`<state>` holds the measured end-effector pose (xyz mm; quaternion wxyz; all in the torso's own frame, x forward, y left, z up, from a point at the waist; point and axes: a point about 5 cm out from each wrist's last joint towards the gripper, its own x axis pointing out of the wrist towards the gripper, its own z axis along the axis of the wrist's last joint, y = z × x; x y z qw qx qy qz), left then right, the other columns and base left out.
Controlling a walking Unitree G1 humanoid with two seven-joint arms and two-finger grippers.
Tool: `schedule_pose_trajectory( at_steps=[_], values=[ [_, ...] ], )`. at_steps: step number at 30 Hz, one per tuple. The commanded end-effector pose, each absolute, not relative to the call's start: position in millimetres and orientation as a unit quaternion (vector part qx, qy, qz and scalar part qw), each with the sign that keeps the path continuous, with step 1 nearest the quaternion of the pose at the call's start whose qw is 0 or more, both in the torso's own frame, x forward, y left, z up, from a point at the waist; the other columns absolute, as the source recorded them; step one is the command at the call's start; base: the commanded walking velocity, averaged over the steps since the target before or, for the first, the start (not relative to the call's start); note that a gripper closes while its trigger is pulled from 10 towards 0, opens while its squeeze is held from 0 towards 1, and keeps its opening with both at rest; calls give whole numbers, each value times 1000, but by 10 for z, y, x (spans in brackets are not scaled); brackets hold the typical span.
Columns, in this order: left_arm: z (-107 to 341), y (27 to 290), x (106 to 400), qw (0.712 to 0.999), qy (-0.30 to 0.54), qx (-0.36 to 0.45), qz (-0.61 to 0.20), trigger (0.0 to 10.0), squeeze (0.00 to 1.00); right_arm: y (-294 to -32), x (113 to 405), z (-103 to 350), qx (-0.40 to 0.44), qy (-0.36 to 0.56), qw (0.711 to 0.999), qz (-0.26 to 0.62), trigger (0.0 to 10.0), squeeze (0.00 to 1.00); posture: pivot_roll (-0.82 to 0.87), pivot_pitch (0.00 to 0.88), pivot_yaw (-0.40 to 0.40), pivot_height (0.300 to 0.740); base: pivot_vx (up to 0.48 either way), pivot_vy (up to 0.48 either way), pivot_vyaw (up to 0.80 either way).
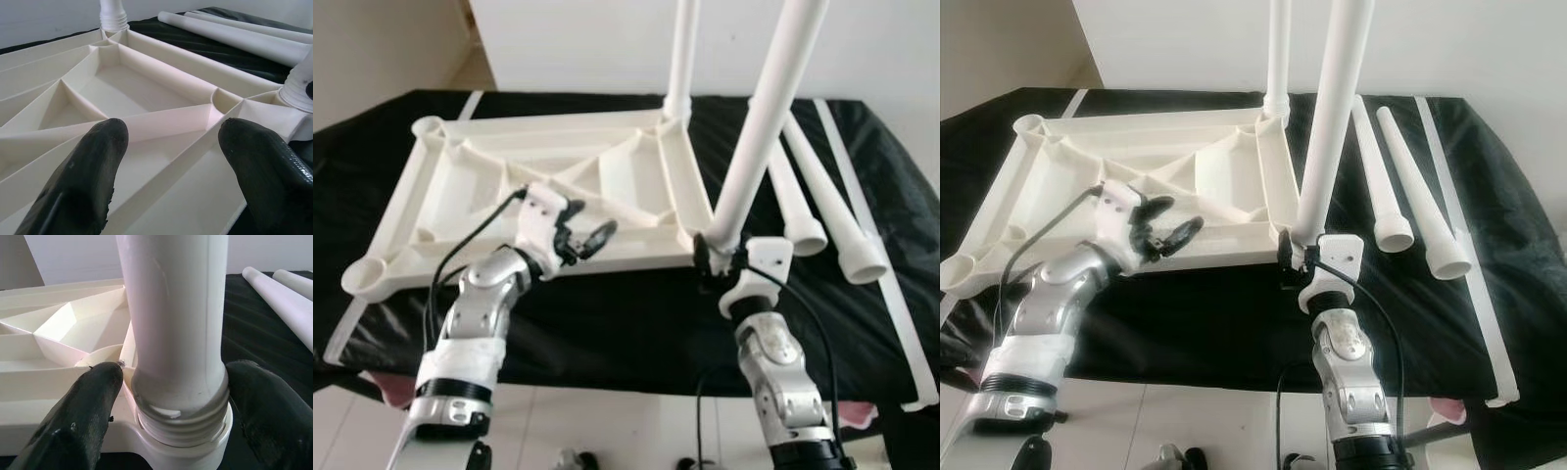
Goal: Building children table
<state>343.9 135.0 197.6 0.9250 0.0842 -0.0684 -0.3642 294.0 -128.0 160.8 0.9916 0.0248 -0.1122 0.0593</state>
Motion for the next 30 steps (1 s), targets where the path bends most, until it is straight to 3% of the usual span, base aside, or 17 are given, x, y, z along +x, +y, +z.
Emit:
schedule_pose_trajectory(
  at_steps=[1, 30],
  values=[
    [1962, 1479, 3501, 967, -69, 71, -235, 10000, 0, -1271, 2943, 1595, 28, -112, 991, 64, 10000, 0, -69, 114, 27, 740, 0, 0, 0],
    [2059, 1493, 3505, 965, -84, 101, -227, 10000, 0, -1256, 3010, 1623, 27, -120, 990, 68, 10000, 0, -64, 136, 40, 740, 0, 0, 0]
  ],
)
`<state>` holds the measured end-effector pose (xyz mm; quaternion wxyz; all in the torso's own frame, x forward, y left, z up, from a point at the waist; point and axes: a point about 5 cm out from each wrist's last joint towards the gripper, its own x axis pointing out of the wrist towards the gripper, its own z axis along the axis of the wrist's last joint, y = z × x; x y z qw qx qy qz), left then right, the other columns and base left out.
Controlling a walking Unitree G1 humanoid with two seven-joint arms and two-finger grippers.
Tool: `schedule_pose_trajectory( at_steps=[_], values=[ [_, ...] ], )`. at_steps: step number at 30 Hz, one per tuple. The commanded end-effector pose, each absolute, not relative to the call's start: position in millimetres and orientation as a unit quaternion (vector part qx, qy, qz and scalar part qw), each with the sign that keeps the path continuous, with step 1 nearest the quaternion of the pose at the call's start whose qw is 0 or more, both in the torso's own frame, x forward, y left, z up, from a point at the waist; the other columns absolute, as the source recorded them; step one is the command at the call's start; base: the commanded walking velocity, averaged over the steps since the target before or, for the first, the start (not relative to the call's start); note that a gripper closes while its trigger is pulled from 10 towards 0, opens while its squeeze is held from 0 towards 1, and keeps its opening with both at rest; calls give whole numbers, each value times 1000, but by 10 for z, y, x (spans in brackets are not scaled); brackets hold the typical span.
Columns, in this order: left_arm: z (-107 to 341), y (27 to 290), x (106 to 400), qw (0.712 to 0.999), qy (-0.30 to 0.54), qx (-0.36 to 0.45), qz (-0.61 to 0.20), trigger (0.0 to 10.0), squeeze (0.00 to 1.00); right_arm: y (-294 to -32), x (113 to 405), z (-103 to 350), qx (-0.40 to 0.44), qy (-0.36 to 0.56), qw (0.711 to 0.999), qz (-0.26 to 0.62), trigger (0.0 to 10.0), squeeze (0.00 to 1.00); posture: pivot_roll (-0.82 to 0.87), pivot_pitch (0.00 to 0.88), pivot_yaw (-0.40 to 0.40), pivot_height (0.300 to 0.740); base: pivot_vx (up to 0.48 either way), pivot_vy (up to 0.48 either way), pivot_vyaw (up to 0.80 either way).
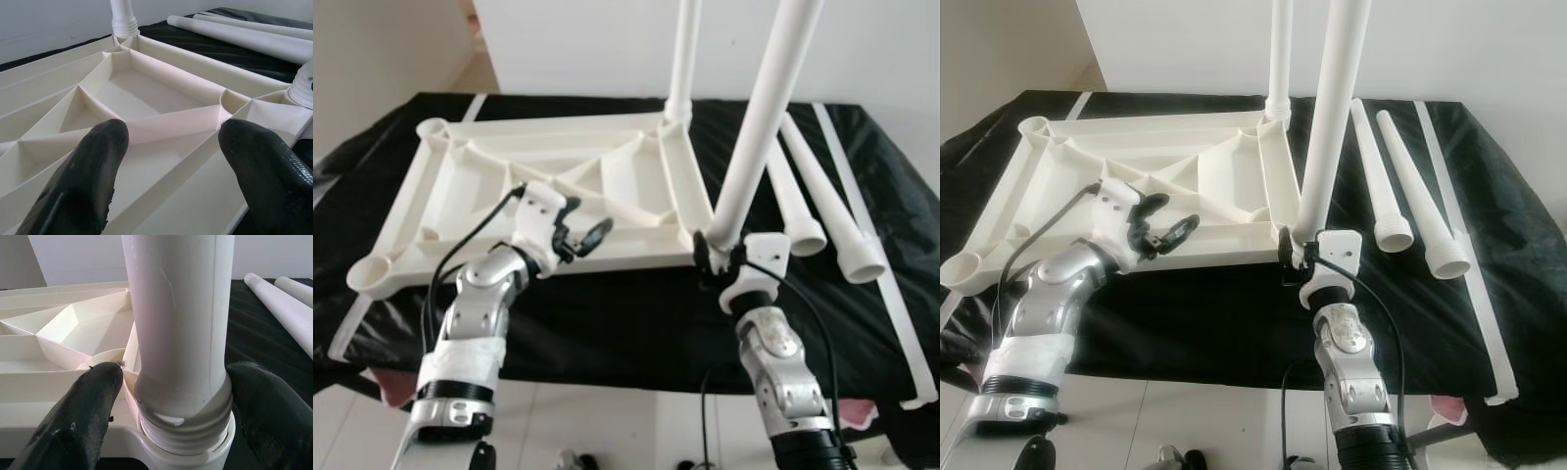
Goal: Building children table
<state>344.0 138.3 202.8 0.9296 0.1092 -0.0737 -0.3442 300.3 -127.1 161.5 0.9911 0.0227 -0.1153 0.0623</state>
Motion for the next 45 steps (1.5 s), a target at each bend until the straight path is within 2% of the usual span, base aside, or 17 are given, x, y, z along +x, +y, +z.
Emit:
schedule_pose_trajectory(
  at_steps=[1, 45],
  values=[
    [2068, 1496, 3508, 965, -85, 103, -227, 10000, 0, -1257, 3011, 1625, 27, -121, 990, 68, 10000, 0, -63, 138, 40, 740, 0, 0, 0],
    [2126, 1499, 3542, 960, -89, 124, -233, 10000, 0, -1248, 2963, 1614, 32, -123, 990, 65, 10000, 0, -79, 152, 60, 740, 0, 0, 0]
  ],
)
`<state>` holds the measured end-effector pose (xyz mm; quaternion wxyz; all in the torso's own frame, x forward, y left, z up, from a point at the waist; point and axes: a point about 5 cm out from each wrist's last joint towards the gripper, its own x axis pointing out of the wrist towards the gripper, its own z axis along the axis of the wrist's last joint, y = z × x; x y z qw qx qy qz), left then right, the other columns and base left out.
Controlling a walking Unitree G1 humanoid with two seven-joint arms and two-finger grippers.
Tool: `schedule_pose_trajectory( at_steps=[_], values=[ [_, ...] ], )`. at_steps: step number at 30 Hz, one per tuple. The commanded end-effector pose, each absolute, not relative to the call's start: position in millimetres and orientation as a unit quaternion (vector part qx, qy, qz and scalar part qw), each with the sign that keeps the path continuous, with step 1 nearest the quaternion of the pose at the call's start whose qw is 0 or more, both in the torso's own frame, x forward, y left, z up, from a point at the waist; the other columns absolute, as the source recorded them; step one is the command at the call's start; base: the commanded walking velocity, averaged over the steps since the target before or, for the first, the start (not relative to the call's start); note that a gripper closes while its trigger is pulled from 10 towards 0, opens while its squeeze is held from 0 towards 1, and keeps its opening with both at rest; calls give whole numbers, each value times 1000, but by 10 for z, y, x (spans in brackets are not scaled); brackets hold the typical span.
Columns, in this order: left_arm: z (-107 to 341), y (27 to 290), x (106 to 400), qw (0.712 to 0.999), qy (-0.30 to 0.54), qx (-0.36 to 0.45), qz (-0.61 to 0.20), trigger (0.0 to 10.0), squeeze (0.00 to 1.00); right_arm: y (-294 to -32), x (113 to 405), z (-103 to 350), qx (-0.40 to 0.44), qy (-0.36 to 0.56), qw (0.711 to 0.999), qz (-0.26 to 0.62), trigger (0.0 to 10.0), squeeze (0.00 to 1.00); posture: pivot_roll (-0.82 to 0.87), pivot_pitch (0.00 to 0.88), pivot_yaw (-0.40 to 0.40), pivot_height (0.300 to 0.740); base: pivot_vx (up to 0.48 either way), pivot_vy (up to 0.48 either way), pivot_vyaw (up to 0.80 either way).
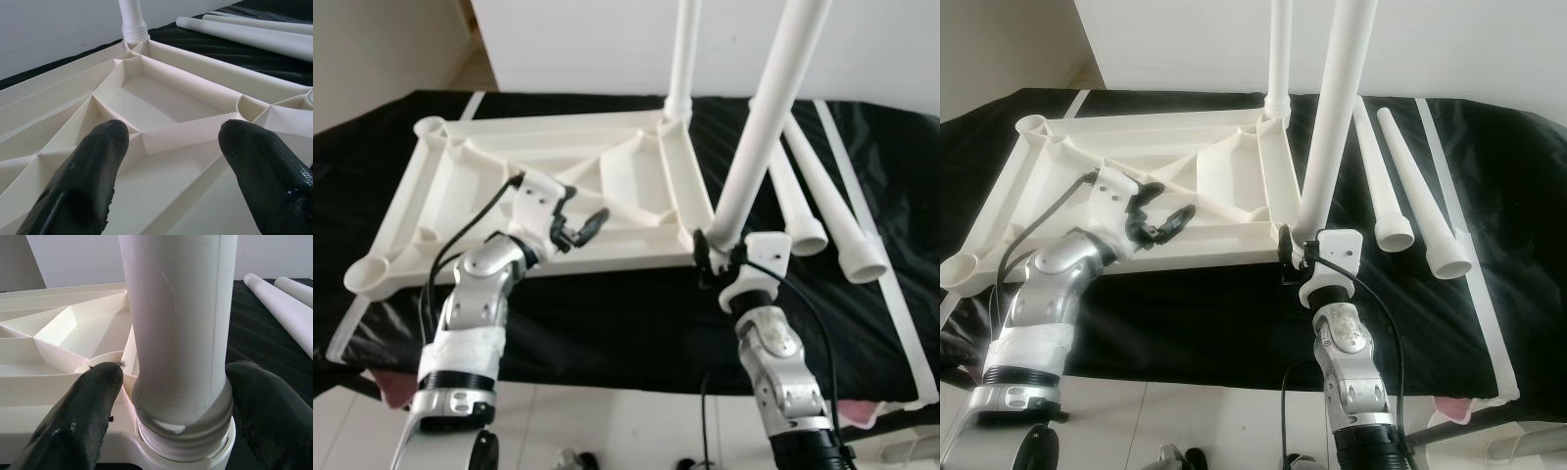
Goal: Building children table
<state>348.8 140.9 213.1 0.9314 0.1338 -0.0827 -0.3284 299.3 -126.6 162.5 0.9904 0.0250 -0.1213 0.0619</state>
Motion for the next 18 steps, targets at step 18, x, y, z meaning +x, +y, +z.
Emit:
schedule_pose_trajectory(
  at_steps=[18],
  values=[
    [2116, 1494, 3526, 960, -91, 125, -232, 10000, 0, -1251, 2958, 1590, 30, -119, 990, 74, 10000, 0, -72, 131, 40, 740, 0, 0, 0]
  ],
)
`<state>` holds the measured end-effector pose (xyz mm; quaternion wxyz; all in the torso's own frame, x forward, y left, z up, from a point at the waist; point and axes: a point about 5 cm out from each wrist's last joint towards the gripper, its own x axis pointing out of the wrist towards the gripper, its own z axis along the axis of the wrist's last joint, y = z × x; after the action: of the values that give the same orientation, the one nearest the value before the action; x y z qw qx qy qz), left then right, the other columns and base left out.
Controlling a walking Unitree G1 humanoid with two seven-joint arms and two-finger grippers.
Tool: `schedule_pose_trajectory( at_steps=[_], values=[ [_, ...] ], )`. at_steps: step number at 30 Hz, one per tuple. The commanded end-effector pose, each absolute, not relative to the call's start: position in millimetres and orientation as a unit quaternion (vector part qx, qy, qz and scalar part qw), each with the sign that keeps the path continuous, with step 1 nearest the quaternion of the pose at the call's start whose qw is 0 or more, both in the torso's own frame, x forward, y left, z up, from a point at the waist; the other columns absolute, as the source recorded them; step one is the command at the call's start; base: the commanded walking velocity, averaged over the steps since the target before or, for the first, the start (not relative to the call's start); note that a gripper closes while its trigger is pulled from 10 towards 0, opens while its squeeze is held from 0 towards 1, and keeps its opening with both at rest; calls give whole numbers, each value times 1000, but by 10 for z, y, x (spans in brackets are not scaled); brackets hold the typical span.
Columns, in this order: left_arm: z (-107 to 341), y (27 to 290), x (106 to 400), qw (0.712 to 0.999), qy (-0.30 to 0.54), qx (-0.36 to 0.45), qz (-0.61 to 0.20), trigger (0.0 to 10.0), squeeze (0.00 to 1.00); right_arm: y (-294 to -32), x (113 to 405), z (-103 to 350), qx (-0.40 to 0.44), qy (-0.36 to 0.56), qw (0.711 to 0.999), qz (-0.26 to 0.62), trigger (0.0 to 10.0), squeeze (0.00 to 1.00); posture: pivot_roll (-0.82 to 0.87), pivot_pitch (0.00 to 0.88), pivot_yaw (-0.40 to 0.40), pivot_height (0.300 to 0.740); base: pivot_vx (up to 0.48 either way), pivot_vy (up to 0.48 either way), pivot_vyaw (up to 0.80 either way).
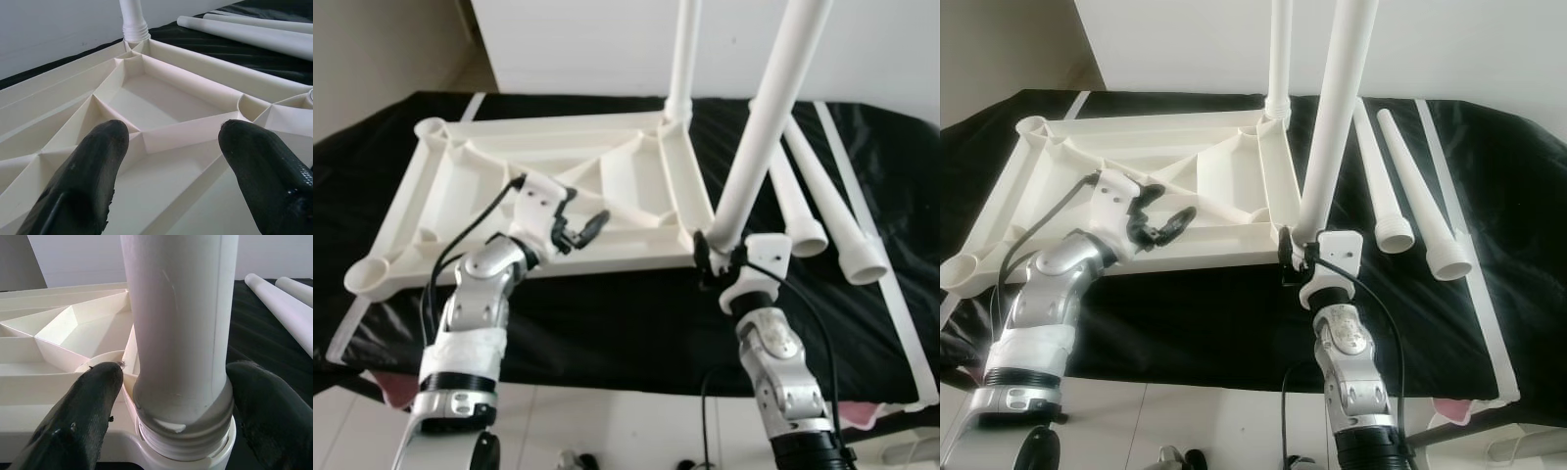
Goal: Building children table
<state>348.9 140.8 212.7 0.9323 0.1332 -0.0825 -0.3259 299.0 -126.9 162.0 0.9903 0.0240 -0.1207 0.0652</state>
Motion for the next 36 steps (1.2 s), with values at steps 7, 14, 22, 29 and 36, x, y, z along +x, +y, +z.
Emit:
schedule_pose_trajectory(
  at_steps=[7, 14, 22, 29, 36],
  values=[
    [2117, 1491, 3526, 961, -92, 122, -231, 10000, 0, -1253, 2962, 1598, 28, -119, 990, 75, 10000, 0, -74, 128, 36, 740, 0, 0, 0],
    [2118, 1500, 3529, 962, -92, 121, -228, 10000, 0, -1256, 2962, 1600, 27, -119, 990, 76, 10000, 0, -72, 131, 33, 740, 0, 0, 0],
    [2106, 1517, 3515, 963, -89, 122, -225, 10000, 0, -1245, 2962, 1597, 30, -117, 990, 78, 10000, 0, -65, 142, 31, 740, 0, 0, 0],
    [2105, 1529, 3512, 963, -88, 121, -222, 10000, 0, -1246, 2964, 1601, 30, -118, 990, 78, 10000, 0, -63, 147, 29, 740, 0, 0, 0],
    [2109, 1536, 3503, 963, -88, 122, -223, 10000, 0, -1246, 2966, 1606, 30, -118, 990, 78, 10000, 0, -64, 156, 31, 740, 0, 0, 0]
  ],
)
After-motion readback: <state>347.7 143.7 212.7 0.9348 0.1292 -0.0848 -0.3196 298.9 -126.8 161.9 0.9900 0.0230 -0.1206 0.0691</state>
